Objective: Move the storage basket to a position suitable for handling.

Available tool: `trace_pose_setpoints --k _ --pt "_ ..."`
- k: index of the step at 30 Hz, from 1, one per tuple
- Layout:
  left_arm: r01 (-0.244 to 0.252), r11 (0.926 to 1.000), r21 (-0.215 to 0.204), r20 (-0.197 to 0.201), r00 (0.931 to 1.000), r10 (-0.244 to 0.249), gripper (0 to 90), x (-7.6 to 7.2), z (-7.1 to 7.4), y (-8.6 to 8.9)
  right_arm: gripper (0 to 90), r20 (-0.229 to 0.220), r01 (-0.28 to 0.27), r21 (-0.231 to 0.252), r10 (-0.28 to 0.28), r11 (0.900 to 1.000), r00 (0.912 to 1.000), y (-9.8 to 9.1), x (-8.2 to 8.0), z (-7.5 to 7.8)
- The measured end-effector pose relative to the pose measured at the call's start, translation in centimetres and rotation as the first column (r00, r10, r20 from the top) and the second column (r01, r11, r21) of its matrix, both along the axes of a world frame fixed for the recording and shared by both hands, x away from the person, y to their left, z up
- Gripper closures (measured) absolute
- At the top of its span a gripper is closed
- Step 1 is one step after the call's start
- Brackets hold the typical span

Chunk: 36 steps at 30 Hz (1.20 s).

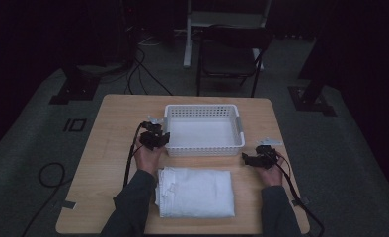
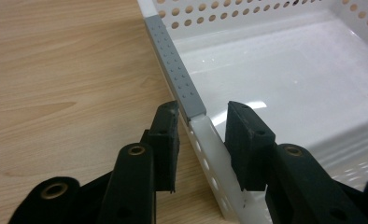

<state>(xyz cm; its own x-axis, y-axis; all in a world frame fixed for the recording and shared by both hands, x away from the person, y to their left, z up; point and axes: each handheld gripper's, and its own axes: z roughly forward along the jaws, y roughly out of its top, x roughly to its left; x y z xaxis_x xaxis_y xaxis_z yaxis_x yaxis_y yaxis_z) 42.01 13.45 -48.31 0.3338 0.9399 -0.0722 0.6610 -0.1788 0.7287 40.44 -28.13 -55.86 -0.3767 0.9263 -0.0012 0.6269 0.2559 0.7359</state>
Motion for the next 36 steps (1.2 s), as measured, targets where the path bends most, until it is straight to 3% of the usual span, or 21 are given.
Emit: trace_pose_setpoints --k 3,16,25,36 --pt "-0.013 0.9999 0.003 0.002 0.9999 0.013 67.7 0.0 0.0 0.8 16.1 0.0 0.0 0.0 0.0 1.0 1.0 0.0 0.0 0.0" --pt "-0.066 0.9959 -0.061 0.003 0.9978 0.067 70.7 -1.4 -0.3 4.6 16.1 0.001 0.0 0.0 0.0 1.0 1.0 0.0 0.0 0.0" --pt "-0.04 0.9938 -0.103 0.012 0.9991 0.042 69.3 -2.5 -0.5 4.7 16.1 0.001 0.0 0.0 0.0 1.0 1.0 0.0 0.0 0.0" --pt "-0.032 0.9956 -0.088 0.015 0.9993 0.034 70.4 -2.3 -0.5 4.3 16.0 0.001 0.0 0.0 0.0 1.0 1.0 0.0 0.0 0.0"
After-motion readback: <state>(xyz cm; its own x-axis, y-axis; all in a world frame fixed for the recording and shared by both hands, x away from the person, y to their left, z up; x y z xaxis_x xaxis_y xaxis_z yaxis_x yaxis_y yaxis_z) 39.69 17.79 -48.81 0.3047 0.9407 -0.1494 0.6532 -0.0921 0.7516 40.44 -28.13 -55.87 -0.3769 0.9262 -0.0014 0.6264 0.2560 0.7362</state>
